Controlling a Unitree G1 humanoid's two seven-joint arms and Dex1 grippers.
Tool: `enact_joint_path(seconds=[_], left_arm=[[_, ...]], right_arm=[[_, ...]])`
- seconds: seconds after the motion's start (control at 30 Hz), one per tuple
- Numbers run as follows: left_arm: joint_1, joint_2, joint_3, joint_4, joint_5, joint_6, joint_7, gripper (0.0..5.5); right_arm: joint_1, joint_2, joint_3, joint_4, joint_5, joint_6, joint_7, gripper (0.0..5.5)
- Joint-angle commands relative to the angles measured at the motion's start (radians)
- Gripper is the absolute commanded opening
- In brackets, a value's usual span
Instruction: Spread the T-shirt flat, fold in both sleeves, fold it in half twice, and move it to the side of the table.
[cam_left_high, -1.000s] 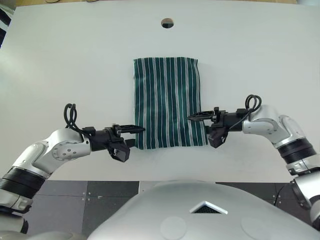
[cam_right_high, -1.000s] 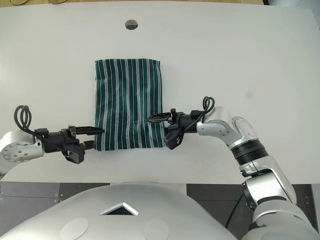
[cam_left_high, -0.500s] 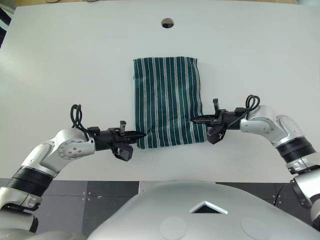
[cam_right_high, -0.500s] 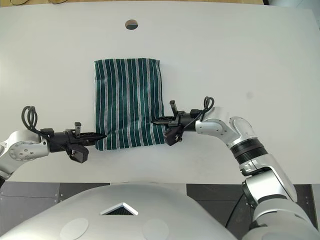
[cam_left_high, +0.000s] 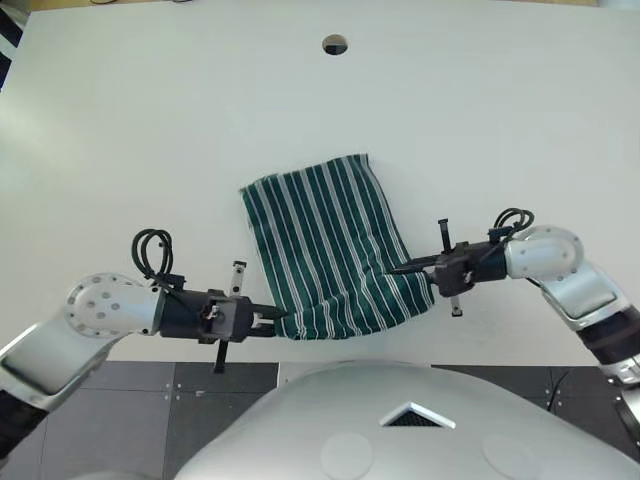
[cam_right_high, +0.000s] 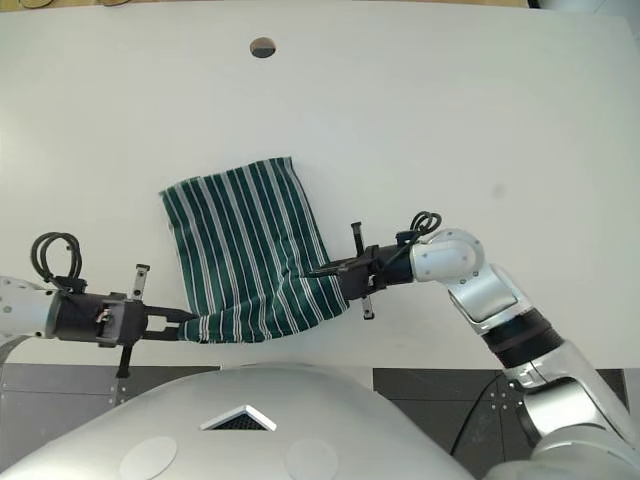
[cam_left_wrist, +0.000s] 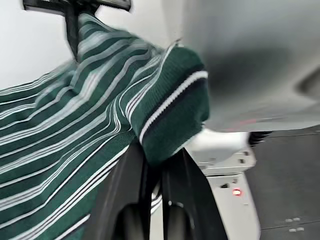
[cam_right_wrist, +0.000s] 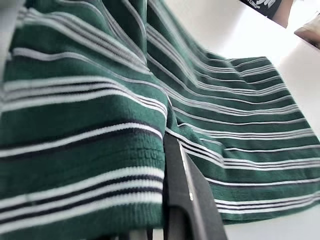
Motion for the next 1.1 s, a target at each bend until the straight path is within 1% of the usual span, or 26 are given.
enact_joint_path(seconds=[0.03, 0.13, 0.23, 0.47, 0.57, 0.77, 0.93, 1.03, 1.07, 1.1], left_arm=[[0.064, -0.023, 0.063, 0.01, 0.034, -0.003, -0.036, 0.11], [0.079, -0.074, 0.082, 0.054, 0.083, -0.027, -0.058, 0.11], [0.051, -0.134, 0.112, 0.102, 0.085, -0.031, -0.074, 0.11], [-0.128, -0.295, 0.2, 0.252, 0.068, -0.01, -0.069, 0.11], [-0.224, -0.339, 0.226, 0.297, 0.045, 0.043, -0.067, 0.11], [-0.409, -0.402, 0.25, 0.292, 0.017, 0.219, -0.014, 0.11], [-0.481, -0.447, 0.213, 0.341, 0.108, 0.291, 0.018, 0.11], [-0.475, -0.463, 0.189, 0.344, 0.159, 0.318, 0.018, 0.1], [-0.475, -0.469, 0.186, 0.354, 0.178, 0.318, 0.02, 0.44], [-0.48, -0.472, 0.184, 0.375, 0.198, 0.325, 0.024, 0.52]], right_arm=[[0.023, -0.038, -0.043, -0.081, 0.062, 0.099, 0.05, 0.11], [0.033, -0.029, -0.071, -0.119, 0.093, 0.147, 0.071, 0.11], [0.009, 0.023, -0.092, -0.138, 0.113, 0.201, 0.05, 0.11], [-0.087, 0.157, -0.113, -0.052, 0.008, 0.226, -0.053, 0.11], [-0.131, 0.196, -0.108, 0.03, -0.072, 0.221, -0.098, 0.11], [-0.21, 0.27, -0.105, 0.172, -0.18, 0.202, -0.157, 0.11], [-0.247, 0.325, -0.092, 0.255, -0.228, 0.158, -0.166, 0.11], [-0.27, 0.364, -0.095, 0.301, -0.24, 0.15, -0.182, 0.61], [-0.277, 0.377, -0.098, 0.317, -0.245, 0.153, -0.19, 0.82], [-0.282, 0.389, -0.105, 0.333, -0.246, 0.163, -0.202, 0.98]])
